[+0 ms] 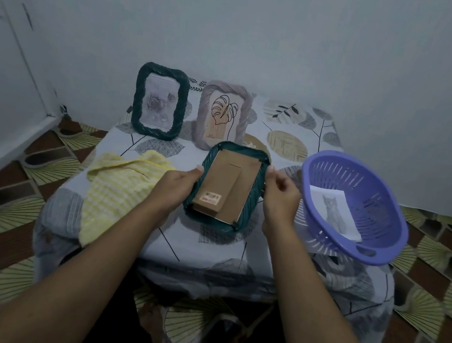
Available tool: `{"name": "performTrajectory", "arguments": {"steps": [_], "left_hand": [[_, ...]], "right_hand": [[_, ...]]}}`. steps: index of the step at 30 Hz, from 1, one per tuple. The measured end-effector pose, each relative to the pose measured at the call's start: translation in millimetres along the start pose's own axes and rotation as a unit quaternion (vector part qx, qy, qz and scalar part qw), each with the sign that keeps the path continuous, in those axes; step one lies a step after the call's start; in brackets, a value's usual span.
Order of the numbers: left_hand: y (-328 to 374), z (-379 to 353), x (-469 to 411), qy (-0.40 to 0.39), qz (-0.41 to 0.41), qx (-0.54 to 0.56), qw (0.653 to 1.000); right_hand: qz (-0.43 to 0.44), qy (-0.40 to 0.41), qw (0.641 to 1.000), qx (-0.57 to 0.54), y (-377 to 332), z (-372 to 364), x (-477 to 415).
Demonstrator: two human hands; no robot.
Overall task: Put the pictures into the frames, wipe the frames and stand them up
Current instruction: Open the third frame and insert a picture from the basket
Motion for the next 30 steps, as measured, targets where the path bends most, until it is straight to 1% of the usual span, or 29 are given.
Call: {"name": "performTrajectory", "arguments": {"steps": [4, 5, 7, 11, 14, 18, 21, 25, 30], "left_hand": [[2.7, -3.2, 3.8, 0.029, -0.025, -0.024, 0.999], [4.0, -4.3, 6.0, 0.034, -0.030, -0.040, 0.998], [11.1, -7.3, 11.8, 0.048, -0.055, -0.079, 0.994], [19.9, -9.7, 18.9, 0.097, -0.092, -0.152, 0.979], [12.8, -12.8, 16.5, 0.108, -0.080, -0.181, 0.974], [-2.9, -15.6, 11.3, 0.110, -0.073, -0.234, 0.963], [-12.2, -17.1, 7.5, 0.111, -0.072, -0.271, 0.953], [-14.3, -16.9, 6.6, 0.112, -0.072, -0.303, 0.944], [-18.7, -18.1, 2.8, 0.103, -0.067, -0.338, 0.933]], "right_hand": [[-0.014, -0.125, 0.992, 0.023, 1.5, -24.7, 11.5], [-0.011, -0.146, 0.989, 0.023, 1.7, -27.2, 13.2], [0.002, -0.165, 0.986, 0.035, 3.8, -27.1, 12.6], [0.022, -0.146, 0.985, 0.089, 11.2, -21.4, 4.2], [0.031, -0.136, 0.979, 0.146, 19.9, -17.8, -0.3], [0.037, -0.134, 0.963, 0.229, 41.0, -16.1, -5.4], [0.030, -0.146, 0.946, 0.289, 47.5, -17.5, -3.1], [0.043, -0.154, 0.925, 0.346, 51.1, -18.1, -2.1], [0.089, -0.133, 0.884, 0.440, 49.3, -15.3, 2.1]]}}
Point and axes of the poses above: each hand's wrist, its own x-axis away from the middle knuckle, its own z-axis out of the back of the hand, y = z × x, the point moved 10 cm from there along -x, towards the middle knuckle, and after that the axes turned 1 degree about -y, right-handed, at the moved point
